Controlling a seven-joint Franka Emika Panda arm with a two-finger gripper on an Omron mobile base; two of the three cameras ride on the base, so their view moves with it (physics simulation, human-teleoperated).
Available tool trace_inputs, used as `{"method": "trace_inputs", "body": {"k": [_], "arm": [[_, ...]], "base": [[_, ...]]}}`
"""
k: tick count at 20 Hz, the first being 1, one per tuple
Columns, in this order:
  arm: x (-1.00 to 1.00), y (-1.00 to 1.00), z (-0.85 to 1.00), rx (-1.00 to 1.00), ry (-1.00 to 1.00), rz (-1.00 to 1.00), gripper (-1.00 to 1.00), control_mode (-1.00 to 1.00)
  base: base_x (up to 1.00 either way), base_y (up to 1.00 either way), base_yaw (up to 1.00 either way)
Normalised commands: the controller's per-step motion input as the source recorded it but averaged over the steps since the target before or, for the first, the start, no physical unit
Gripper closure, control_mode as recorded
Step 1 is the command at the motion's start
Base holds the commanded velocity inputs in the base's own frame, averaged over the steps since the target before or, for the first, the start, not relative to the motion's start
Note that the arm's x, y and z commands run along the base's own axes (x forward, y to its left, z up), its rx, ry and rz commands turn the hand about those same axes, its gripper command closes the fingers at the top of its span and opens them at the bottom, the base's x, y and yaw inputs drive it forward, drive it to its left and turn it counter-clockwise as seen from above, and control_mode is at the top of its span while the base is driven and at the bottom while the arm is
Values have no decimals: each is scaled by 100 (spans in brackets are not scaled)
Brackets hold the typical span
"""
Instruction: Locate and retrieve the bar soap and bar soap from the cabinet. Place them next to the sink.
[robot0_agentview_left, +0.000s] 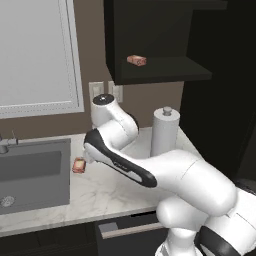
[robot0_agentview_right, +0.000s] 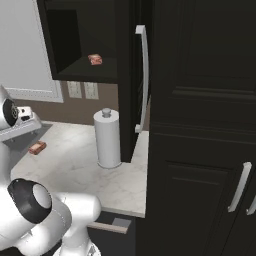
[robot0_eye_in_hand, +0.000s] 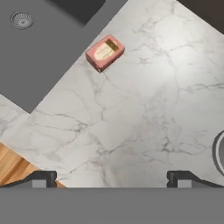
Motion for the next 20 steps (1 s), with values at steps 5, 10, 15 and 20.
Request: {"method": "trace_inputs", "body": {"k": [5,10,15,20], "arm": [[-14,-50,35,17,-3,-1,-100,-100],[-5,-51,37,17,-1,-7,-100,-100],[-3,-49,8,3,-6,-22,-100,-100],[2,-42,29,1,-13,-15,-100,-100]], "base": [[0,0,0],[0,0,0],[0,0,0],[0,0,0]]}}
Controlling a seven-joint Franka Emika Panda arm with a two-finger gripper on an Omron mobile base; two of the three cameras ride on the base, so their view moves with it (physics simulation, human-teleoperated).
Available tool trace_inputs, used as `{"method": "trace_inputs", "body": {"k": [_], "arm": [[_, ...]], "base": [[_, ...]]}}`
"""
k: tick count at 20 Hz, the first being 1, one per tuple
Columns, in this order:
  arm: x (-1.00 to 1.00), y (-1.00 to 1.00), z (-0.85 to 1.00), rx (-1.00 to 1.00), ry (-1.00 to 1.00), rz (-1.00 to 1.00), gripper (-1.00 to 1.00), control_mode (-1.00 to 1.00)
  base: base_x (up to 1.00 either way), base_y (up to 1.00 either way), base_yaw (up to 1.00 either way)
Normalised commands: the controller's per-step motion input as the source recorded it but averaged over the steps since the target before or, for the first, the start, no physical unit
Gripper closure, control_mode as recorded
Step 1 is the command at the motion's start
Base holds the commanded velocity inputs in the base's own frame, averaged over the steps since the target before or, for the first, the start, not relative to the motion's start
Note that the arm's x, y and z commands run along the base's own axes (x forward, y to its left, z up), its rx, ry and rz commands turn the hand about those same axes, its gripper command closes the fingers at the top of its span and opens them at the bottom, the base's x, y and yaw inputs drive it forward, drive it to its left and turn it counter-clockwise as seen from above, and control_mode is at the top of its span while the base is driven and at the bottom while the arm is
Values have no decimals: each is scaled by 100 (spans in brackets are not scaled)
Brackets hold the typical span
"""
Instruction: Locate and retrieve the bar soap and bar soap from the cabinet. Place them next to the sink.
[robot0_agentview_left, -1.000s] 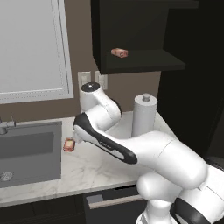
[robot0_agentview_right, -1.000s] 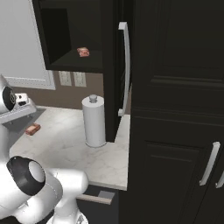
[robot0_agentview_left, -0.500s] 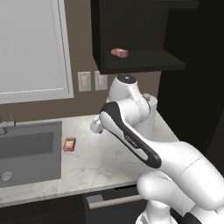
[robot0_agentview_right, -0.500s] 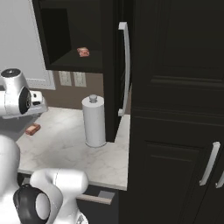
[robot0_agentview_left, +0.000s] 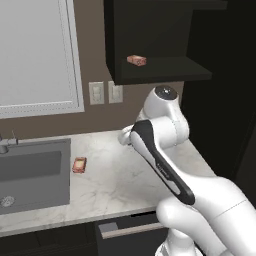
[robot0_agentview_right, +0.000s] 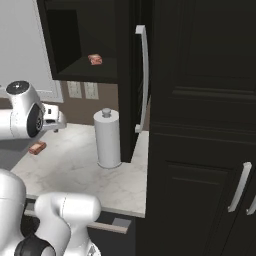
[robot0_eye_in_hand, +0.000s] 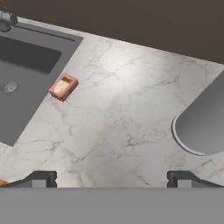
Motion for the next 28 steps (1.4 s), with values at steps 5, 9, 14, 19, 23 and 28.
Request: {"method": "trace_inputs", "body": {"k": [5,9,14,19,23,28], "arm": [[-2,-32,36,-1,-6,0,-100,-100],[-16,-37,27,-6,-8,-7,-100,-100],[-2,-40,28,-4,-4,-13,-100,-100],[-11,-30,35,-2,-8,-14,-100,-100],[-19,-13,44,0,-10,-6,-100,-100],[-7,-13,42,0,-5,-1,-100,-100]], "base": [[0,0,0],[0,0,0],[0,0,0],[0,0,0],[0,0,0],[0,0,0]]}}
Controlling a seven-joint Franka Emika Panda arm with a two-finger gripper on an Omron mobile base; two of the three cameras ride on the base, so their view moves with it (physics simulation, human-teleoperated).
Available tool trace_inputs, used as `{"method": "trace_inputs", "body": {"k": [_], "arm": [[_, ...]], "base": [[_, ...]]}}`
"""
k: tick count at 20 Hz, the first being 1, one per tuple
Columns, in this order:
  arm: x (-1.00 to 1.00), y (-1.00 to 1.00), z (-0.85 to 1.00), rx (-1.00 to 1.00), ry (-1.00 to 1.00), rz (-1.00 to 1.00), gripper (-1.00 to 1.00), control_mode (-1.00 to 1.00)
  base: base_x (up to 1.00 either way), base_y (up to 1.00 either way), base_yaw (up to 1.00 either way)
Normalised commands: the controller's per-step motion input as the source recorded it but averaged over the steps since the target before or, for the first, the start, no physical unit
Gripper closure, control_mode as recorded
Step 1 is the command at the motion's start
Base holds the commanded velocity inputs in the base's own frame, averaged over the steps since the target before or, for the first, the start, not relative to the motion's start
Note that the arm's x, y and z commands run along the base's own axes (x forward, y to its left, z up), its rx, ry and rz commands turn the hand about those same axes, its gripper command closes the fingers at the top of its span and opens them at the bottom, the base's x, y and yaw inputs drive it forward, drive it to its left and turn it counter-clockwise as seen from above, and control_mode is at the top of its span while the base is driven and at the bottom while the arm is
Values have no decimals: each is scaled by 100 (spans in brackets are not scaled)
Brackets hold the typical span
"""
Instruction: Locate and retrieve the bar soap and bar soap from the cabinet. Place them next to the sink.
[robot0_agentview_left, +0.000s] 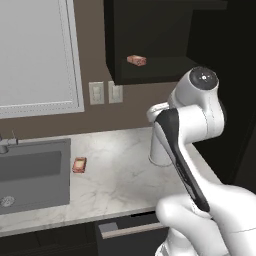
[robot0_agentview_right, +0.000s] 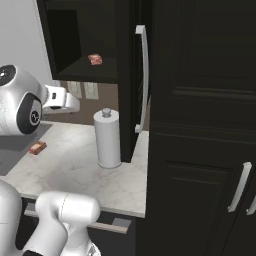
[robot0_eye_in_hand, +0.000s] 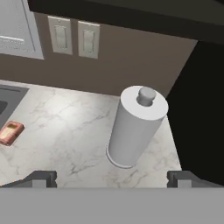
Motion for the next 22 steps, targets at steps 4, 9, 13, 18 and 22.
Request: {"method": "trace_inputs", "body": {"k": [4,9,13,18,22], "arm": [[-5,-15,37,0,-3,0,-100,-100],[-5,-15,34,0,-4,0,-100,-100],[0,-20,3,14,-15,1,-100,-100],[0,-11,16,15,-18,5,-100,-100],[0,3,25,-6,0,0,-100,-100]], "base": [[0,0,0],[0,0,0],[0,0,0],[0,0,0],[0,0,0]]}}
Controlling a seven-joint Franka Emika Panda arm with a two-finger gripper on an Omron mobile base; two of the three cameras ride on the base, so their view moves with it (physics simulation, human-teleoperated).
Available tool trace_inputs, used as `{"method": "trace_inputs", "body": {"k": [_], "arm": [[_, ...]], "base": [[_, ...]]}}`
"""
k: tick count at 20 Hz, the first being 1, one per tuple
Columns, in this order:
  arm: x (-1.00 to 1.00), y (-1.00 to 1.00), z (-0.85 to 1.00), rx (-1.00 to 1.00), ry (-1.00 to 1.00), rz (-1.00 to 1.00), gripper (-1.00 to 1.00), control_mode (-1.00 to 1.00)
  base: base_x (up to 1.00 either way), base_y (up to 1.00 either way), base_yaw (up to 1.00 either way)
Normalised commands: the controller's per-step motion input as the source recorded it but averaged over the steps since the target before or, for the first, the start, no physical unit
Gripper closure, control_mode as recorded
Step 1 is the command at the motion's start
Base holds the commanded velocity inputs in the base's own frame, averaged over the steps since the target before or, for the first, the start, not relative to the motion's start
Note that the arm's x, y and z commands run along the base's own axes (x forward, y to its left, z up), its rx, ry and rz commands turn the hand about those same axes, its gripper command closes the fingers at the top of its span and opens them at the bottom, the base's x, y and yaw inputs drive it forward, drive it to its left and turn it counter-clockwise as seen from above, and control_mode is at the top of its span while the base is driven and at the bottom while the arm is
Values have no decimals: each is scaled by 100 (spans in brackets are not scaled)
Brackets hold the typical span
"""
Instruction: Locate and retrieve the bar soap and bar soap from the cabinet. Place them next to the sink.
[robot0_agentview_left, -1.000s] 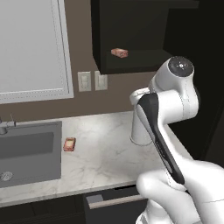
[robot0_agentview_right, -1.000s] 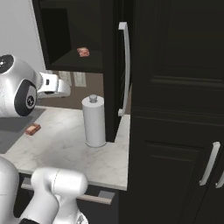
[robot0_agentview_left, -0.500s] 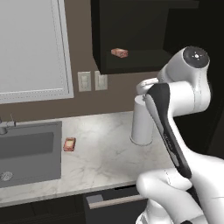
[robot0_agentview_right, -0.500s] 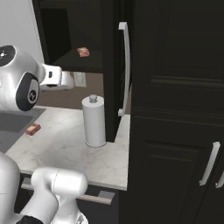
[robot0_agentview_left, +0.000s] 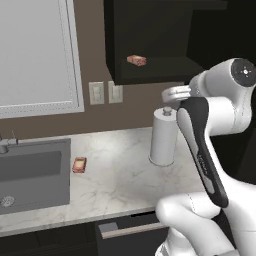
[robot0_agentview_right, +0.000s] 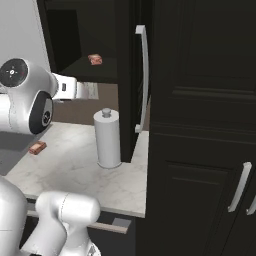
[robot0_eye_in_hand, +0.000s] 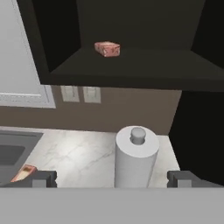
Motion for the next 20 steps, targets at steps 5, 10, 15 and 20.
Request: {"method": "trace_inputs", "body": {"k": [5,10,15,20], "arm": [[0,0,34,-9,0,0,-100,-100],[4,-1,25,-3,1,1,-100,-100],[13,-10,0,4,0,0,-100,-100],[36,-2,1,5,-1,0,-100,-100]], "base": [[0,0,0],[0,0,0],[0,0,0],[0,0,0]]}}
